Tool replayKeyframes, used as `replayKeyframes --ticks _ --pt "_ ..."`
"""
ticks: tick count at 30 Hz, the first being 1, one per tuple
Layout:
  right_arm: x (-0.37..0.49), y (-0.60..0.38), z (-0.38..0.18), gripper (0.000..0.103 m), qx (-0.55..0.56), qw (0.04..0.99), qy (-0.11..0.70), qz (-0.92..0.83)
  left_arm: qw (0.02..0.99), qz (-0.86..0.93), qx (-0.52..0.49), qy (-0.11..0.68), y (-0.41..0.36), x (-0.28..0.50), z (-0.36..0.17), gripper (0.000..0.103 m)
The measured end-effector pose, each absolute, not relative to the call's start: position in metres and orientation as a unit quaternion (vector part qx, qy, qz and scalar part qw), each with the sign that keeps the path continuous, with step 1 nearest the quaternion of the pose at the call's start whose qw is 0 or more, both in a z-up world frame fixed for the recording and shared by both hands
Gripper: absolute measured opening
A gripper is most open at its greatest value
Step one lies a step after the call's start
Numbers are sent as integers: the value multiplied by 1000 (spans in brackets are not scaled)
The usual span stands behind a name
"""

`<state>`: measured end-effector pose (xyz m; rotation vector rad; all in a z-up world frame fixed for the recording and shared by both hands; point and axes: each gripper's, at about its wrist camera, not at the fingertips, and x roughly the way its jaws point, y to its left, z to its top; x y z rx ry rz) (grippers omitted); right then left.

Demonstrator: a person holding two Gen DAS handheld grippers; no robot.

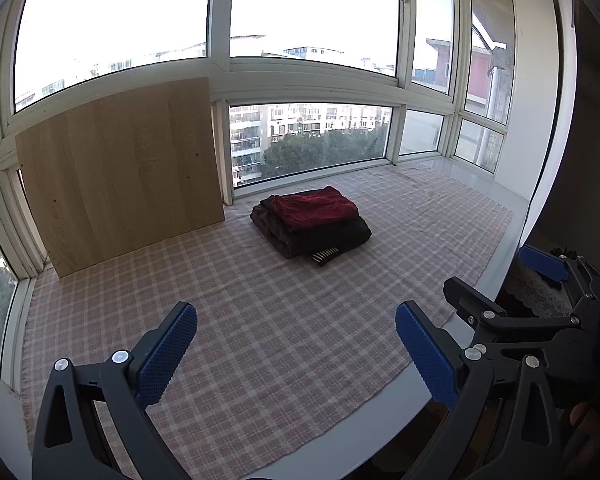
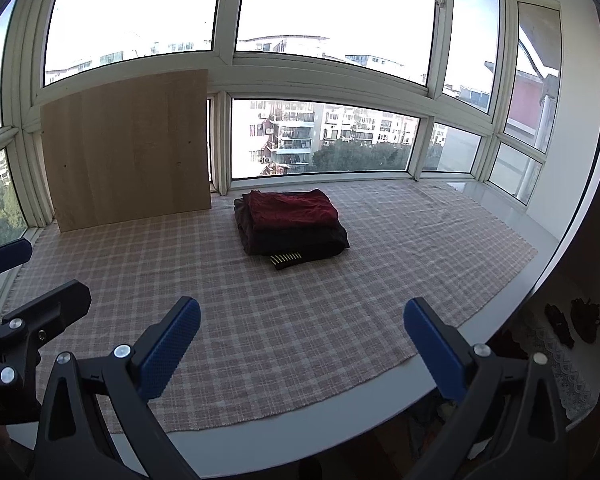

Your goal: Fold clothes

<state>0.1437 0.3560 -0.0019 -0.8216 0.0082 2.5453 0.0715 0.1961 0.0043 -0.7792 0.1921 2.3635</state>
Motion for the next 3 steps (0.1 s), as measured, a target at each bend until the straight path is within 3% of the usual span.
replayKeyframes --ticks 3 --pt "142 356 -3 103 -301 229 4 926 315 899 -296 73 196 70 4 100"
